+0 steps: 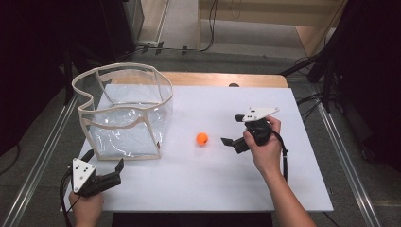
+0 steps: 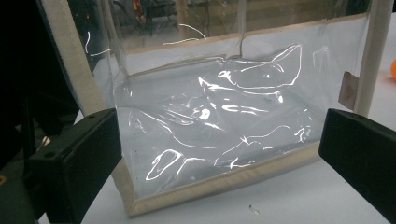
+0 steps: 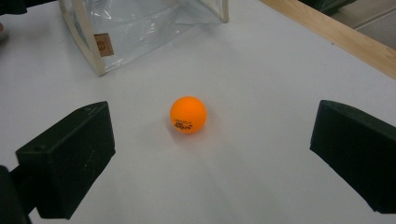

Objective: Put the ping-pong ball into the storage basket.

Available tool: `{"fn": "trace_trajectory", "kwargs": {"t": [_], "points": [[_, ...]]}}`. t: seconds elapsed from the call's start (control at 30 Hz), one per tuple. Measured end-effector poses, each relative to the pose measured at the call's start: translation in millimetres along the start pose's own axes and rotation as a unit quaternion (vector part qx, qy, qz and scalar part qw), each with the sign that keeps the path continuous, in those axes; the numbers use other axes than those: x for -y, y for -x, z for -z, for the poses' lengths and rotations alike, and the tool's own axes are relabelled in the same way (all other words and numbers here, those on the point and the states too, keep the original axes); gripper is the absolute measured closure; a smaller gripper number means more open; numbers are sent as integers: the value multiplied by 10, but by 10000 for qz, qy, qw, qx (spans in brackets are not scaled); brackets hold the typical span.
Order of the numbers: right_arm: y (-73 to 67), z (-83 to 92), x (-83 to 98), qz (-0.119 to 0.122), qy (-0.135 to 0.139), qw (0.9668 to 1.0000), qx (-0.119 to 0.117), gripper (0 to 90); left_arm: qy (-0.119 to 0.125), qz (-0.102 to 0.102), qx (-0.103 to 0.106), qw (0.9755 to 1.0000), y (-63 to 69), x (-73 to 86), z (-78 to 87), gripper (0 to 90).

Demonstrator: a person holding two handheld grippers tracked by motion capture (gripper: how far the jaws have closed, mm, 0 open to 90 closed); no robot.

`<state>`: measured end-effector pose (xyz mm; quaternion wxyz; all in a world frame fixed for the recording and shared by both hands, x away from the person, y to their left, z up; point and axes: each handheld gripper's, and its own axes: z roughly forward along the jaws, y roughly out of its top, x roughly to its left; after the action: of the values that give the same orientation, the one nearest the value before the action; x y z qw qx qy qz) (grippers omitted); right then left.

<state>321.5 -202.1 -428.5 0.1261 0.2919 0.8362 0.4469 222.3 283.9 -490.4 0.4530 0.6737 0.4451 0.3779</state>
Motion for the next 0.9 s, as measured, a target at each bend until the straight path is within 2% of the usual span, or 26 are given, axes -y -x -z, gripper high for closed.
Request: {"fn": "trace_trajectory", "kwargs": {"t": [0.9], "points": [[-20,-200,-142,126,-289,9993,-208,0,-5,-13,9,10000,2,0,-2,0]]}}
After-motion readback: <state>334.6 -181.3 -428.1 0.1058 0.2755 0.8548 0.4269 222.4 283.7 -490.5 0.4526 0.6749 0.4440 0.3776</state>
